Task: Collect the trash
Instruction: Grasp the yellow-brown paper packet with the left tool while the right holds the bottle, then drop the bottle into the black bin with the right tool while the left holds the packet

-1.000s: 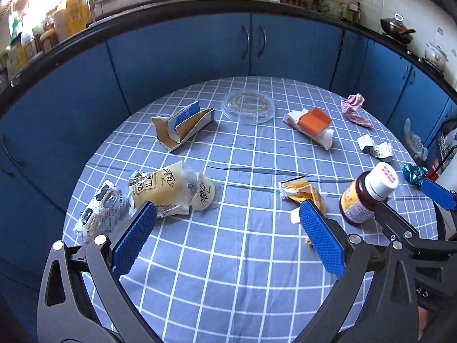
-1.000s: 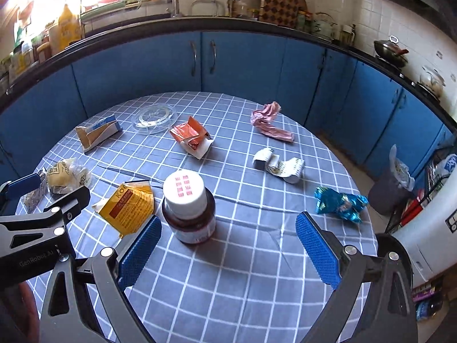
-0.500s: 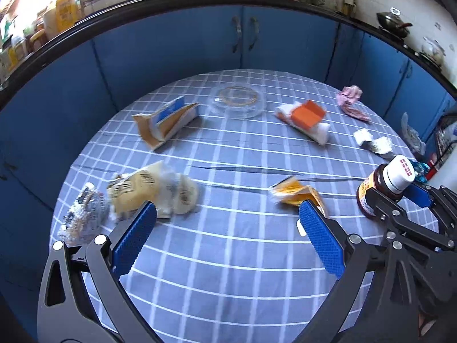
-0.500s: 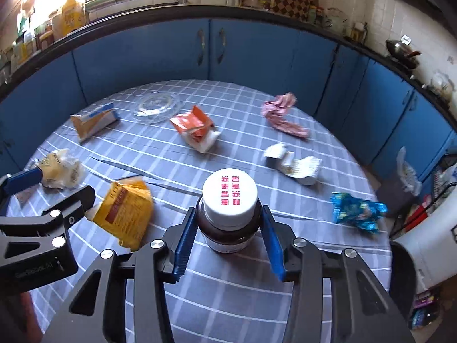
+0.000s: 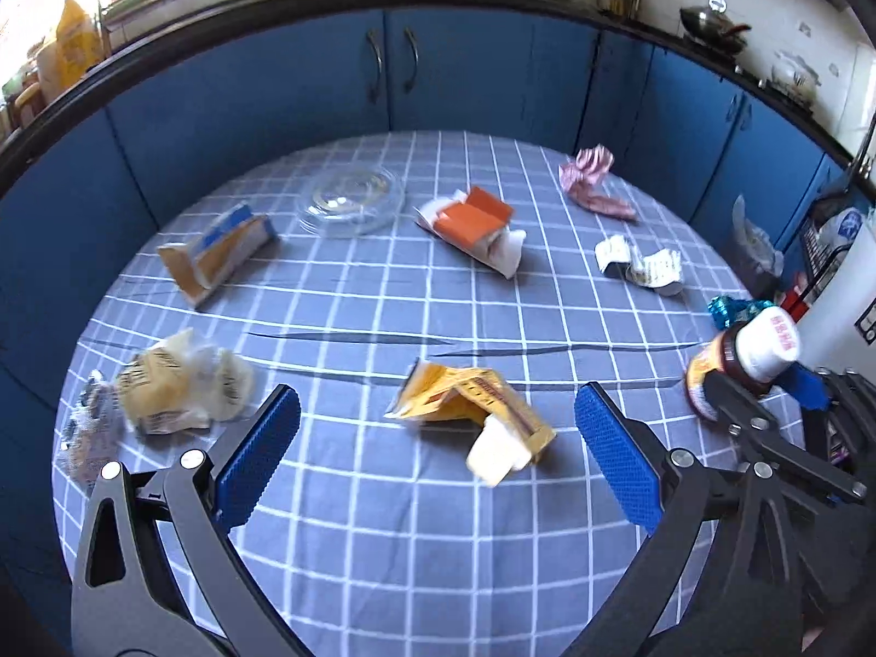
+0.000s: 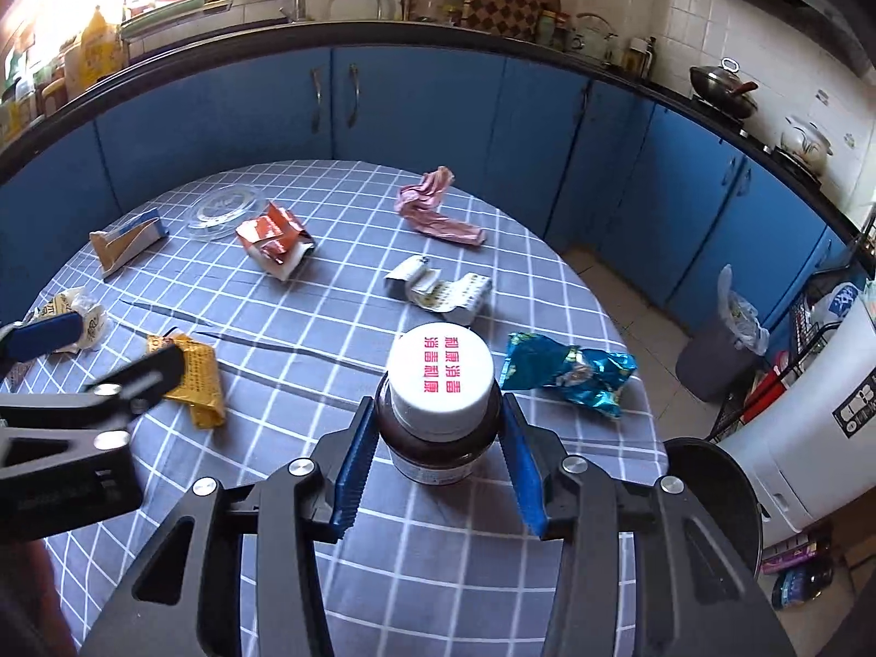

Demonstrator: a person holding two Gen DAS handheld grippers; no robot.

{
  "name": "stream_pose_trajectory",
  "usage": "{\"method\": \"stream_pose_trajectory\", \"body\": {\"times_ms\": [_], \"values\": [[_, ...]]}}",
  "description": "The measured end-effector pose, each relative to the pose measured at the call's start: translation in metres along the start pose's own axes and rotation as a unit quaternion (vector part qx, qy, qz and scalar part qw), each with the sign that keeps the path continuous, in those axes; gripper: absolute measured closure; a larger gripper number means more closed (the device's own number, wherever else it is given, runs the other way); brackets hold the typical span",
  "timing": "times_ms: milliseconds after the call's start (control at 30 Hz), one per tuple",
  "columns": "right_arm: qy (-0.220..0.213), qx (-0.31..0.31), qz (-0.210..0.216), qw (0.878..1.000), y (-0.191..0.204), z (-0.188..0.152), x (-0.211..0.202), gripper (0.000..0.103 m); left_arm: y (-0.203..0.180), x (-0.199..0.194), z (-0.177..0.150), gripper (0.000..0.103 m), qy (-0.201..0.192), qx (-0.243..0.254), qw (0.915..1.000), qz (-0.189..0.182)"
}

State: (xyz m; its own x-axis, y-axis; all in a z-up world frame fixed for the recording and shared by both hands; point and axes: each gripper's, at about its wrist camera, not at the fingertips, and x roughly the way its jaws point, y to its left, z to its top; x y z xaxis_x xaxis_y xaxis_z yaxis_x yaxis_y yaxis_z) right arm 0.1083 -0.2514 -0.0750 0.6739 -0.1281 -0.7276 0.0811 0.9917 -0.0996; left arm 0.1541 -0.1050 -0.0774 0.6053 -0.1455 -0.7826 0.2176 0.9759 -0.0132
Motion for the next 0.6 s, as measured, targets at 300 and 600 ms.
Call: {"method": "stream_pose_trajectory", "body": {"times_ms": [300, 600], "values": [[0.003, 0.013, 0.008, 1.000, -0.016, -0.004, 0.002, 0.059, -0.005, 0.033, -0.005, 0.026, 0.054, -0.010, 0.9985, 0.001], [-0.005, 0.024, 0.011, 1.000, -0.026, -0.007, -0.004, 0.059, -0.004, 0.028, -0.006, 0.059, 0.056, -0.014, 0.9983, 0.005]]}}
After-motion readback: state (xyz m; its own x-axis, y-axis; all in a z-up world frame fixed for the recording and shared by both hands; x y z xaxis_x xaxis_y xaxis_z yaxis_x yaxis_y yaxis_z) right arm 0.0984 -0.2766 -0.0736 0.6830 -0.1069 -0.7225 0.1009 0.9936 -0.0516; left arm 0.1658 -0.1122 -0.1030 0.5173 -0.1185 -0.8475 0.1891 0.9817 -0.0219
